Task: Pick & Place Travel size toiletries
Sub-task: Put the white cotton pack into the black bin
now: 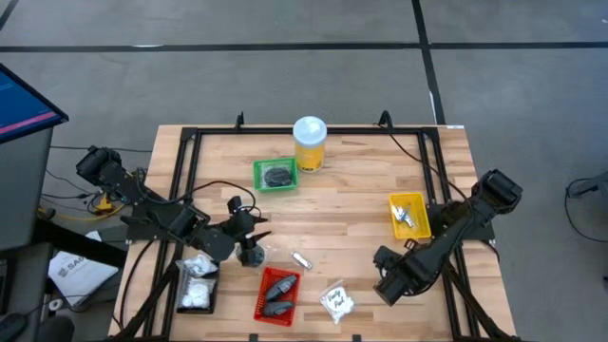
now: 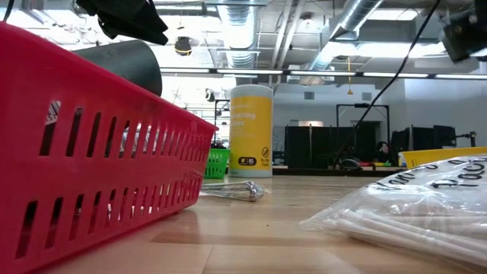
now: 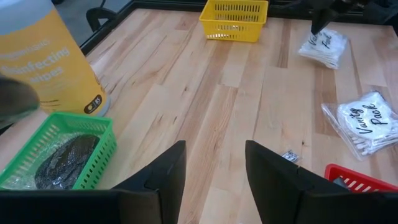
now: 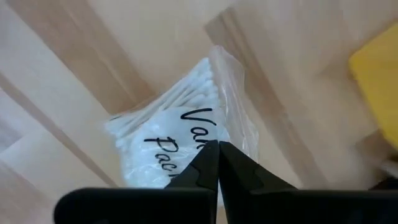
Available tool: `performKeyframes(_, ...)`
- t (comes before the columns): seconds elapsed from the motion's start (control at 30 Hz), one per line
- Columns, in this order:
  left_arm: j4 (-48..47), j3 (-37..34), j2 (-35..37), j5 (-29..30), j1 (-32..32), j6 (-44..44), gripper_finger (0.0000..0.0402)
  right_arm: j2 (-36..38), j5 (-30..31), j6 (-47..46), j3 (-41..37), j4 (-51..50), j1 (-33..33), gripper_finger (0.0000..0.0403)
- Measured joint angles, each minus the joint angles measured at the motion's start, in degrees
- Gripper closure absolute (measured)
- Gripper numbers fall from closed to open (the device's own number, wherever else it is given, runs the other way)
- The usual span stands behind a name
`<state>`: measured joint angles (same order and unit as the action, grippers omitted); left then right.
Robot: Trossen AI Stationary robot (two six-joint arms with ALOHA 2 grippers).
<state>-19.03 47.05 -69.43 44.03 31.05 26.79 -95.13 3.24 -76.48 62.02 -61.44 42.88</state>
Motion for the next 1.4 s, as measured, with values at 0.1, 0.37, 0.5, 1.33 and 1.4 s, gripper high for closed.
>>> performKeyframes(0.1,0.0,0.0,0.0,0.0,0.0,0.0,0.0247,0.0,2.3,1.9,2.7,-2.5,-0.5,0.0403)
performKeyframes(0.37,0.8,0.0,0.0,0.0,0.0,0.0,0.0247,0.0,12.6,7.6,9.7,-7.2,-3.0,0.0403)
performKeyframes(0.5,1.4,0.0,0.0,0.0,0.0,0.0,0.0247,0.0,17.3,11.7,12.0,-7.3,-4.7,0.0403)
performKeyframes(1.33,20.5,0.0,-4.8,-14.2,-11.1,-12.9,0.0247,0.0,36.1,45.7,23.0,7.7,-14.4,0.0403)
performKeyframes(1.4,22.3,0.0,-6.7,-15.7,-12.2,-12.9,0.0247,0.0,36.1,48.1,23.0,9.6,-15.3,0.0403)
